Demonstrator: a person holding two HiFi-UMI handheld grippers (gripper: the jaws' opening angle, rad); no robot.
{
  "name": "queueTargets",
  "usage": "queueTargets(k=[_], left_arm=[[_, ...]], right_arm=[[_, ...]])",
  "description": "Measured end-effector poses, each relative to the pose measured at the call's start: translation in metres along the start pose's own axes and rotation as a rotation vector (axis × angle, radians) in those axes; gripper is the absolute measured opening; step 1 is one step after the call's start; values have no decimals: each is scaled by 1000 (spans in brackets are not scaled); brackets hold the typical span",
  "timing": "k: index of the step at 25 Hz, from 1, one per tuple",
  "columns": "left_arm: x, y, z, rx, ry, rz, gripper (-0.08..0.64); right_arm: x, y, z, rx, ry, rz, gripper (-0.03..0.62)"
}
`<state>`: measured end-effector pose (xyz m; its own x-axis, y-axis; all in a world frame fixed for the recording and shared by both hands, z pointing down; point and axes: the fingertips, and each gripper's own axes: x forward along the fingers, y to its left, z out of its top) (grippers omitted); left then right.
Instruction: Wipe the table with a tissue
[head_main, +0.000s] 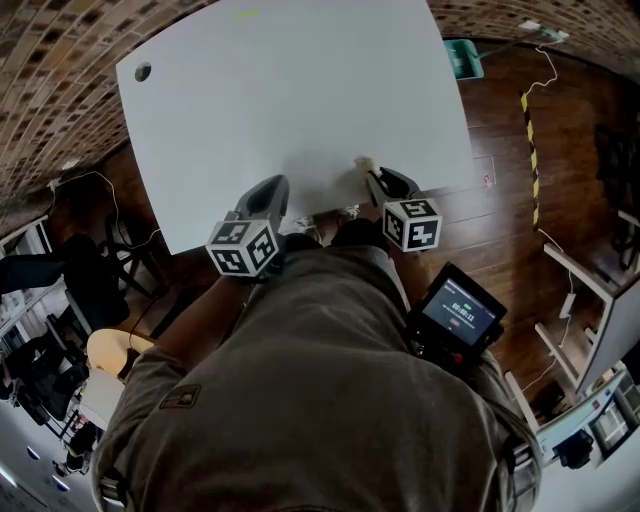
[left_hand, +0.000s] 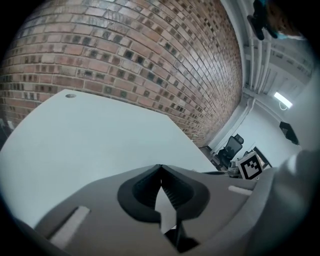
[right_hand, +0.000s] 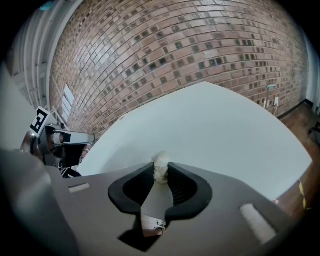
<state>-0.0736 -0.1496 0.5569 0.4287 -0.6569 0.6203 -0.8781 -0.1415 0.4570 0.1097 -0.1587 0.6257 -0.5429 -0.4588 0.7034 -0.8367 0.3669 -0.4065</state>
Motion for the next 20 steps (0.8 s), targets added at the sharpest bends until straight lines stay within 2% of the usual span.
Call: queueTargets(k=[6, 12, 16, 20], left_arm=[[-28, 8, 1, -32, -43, 62, 3], [-54, 16, 2, -70, -84, 111, 2], [-62, 20, 3, -87, -96, 126, 2], [-61, 27, 1, -92, -92, 121, 3]], right_arm=[[7, 28, 8, -90, 31, 62, 97], [16, 65, 5, -186, 130, 149, 97], [18, 73, 4, -235, 175, 156, 97], [23, 71, 7, -238, 183, 141, 97]])
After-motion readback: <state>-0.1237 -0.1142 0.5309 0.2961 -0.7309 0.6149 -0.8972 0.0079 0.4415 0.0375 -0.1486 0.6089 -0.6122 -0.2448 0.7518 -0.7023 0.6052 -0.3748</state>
